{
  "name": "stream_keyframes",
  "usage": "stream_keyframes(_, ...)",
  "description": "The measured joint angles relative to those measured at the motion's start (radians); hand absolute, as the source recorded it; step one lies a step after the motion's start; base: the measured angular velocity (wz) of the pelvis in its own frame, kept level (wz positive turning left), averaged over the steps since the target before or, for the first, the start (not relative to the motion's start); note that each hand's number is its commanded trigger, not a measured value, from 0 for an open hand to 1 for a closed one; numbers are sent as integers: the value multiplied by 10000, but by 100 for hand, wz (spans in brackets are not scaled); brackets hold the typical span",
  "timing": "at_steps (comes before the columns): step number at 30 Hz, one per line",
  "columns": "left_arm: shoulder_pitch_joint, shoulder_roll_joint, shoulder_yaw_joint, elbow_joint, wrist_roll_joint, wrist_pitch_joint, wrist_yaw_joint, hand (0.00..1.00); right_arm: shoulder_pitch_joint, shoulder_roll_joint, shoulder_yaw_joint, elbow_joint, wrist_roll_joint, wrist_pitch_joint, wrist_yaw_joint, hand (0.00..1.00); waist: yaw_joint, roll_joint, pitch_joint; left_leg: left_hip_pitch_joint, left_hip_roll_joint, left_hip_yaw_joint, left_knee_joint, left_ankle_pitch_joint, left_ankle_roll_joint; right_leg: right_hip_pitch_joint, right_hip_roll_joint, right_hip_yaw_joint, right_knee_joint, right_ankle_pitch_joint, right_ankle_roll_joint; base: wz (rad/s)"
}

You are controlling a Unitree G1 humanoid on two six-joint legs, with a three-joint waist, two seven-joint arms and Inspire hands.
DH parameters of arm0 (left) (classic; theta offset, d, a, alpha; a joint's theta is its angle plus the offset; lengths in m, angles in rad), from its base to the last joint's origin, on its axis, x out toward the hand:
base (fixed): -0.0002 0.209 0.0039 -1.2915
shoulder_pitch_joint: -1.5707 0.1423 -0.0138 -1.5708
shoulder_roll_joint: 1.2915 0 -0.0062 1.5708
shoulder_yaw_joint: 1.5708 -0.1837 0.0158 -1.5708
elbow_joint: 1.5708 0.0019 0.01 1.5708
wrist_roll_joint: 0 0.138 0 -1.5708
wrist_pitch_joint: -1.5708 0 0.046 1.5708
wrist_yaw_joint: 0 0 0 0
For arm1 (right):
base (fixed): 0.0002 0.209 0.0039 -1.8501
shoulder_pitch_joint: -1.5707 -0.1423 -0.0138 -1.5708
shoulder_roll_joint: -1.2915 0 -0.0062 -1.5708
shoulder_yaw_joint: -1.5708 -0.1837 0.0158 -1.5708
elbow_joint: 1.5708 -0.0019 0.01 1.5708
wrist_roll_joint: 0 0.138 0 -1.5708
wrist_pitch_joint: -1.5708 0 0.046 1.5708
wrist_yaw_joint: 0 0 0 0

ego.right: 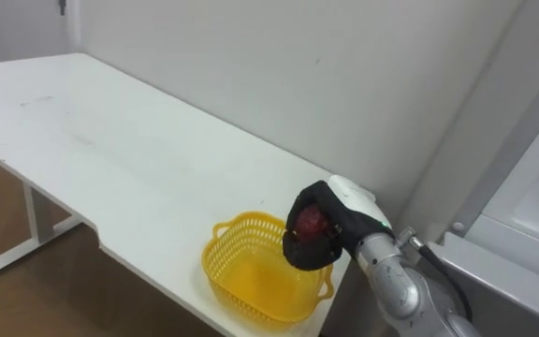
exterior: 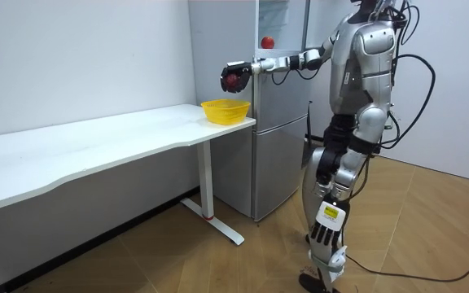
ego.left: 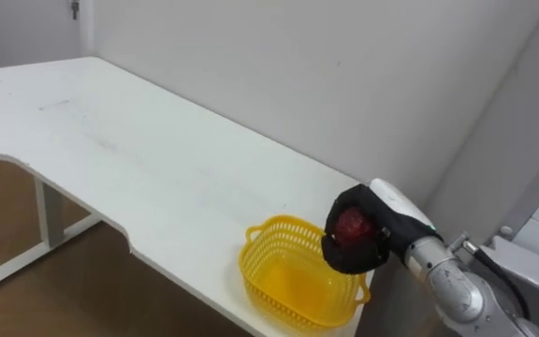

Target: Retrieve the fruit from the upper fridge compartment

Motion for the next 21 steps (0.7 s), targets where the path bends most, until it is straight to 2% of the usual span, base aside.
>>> stream_keyframes(1, 2, 4, 0, 0, 1, 0, 0, 0, 0, 0, 0, 6, 30, -2, -2, 53, 9, 6, 5, -2, 0, -1, 21, 0, 0, -2, 0, 0, -2, 0, 0, 0)
stream_keyframes(2, 1, 12, 0, 0, 1, -1, 0, 0, 0, 0, 0, 29, 40, -23, -3, 0, 2, 7, 5, -14, 0, -4, 28, 0, 1, -6, -2, -2, -5, 0, 1, 0)
stream_keyframes(8, -1, 16, -94, -8, 0, -14, -41, 0, 0, -1, -1, 255, 199, -70, -128, 0, -15, -22, -12, -49, -7, -63, 47, 1, 3, -13, -12, -31, -12, -8, 13, 0)
stream_keyframes(13, -2, 16, -88, 8, 2, -11, -45, 0, 0, -2, -2, 257, 247, -83, -353, 0, -3, 19, 18, -67, -11, -74, 71, 1, 3, -21, -17, -36, -17, -12, 18, 0)
stream_keyframes(14, -3, 17, -86, 17, 1, -6, -45, 0, -1, -2, -1, 233, 278, -84, -383, 0, 6, -16, -7, -91, -13, -75, 71, 1, 3, -42, -17, -35, -17, -12, 18, 0)
stream_keyframes(15, -19, 13, -86, 17, 1, -4, -43, 0, 0, -1, 0, 235, 283, -84, -455, 0, 28, 13, 14, -108, -15, -76, 75, 1, 3, -55, -22, -39, -17, -12, 18, 0)
stream_keyframes(21, -50, 5, -89, 24, 1, 71, -36, 0, 0, -1, -1, 235, 282, -84, -675, 0, 165, 21, 20, -129, -29, -113, 87, 1, 2, -51, -32, -70, -13, -12, 17, 0)
